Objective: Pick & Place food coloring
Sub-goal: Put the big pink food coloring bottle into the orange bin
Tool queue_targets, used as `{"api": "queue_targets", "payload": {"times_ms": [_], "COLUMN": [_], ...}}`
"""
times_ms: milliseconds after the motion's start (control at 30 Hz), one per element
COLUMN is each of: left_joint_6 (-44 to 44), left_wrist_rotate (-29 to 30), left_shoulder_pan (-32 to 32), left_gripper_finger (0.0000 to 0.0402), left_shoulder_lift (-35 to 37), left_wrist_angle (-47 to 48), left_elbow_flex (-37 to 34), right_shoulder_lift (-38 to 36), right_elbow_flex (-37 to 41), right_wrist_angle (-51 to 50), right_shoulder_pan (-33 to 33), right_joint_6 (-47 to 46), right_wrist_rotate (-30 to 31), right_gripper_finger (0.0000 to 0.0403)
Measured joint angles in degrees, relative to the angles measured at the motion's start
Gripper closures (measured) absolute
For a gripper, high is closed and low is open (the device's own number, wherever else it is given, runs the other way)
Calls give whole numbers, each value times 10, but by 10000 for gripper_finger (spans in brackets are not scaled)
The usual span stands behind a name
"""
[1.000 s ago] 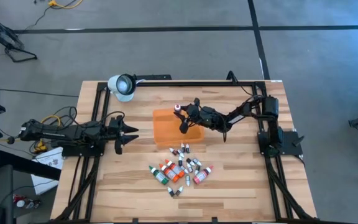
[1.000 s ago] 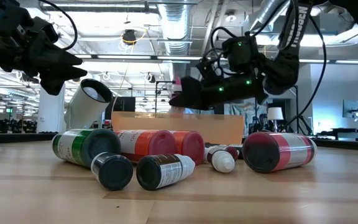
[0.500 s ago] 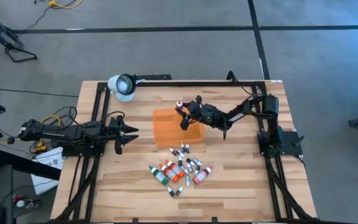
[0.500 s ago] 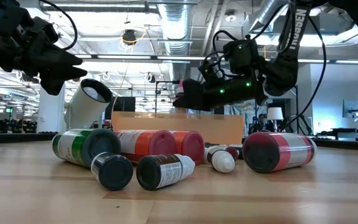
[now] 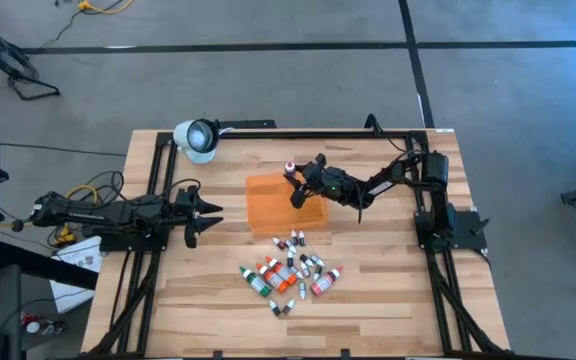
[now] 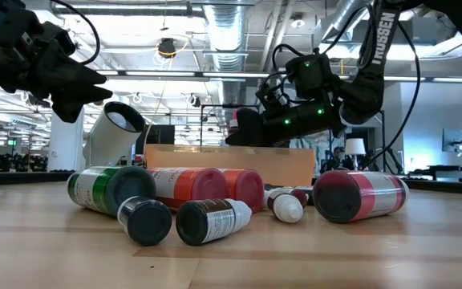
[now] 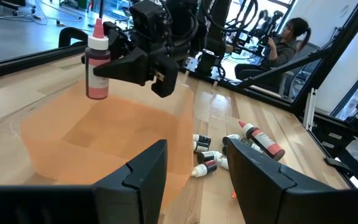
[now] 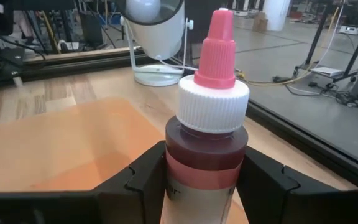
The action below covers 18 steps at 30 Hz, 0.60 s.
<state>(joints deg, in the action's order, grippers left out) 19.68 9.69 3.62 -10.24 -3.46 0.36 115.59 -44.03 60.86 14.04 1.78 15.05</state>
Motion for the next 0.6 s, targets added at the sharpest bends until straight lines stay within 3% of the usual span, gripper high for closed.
{"api": "queue_targets", "payload": {"times_ms": [600], "left_joint_6": [0], "left_wrist_rotate": [0], "left_shoulder_pan": [0], "left_gripper_finger": [242], "left_shoulder_lift": [0], "left_wrist_angle": [0], "left_elbow_flex": [0], "right_shoulder_lift": [0], "right_elbow_flex": [-1], "right_wrist_angle": [-37], "right_shoulder_pan": [7], "right_joint_6": [-29], "right_wrist_rotate": [0], "right_gripper_finger": [219]}}
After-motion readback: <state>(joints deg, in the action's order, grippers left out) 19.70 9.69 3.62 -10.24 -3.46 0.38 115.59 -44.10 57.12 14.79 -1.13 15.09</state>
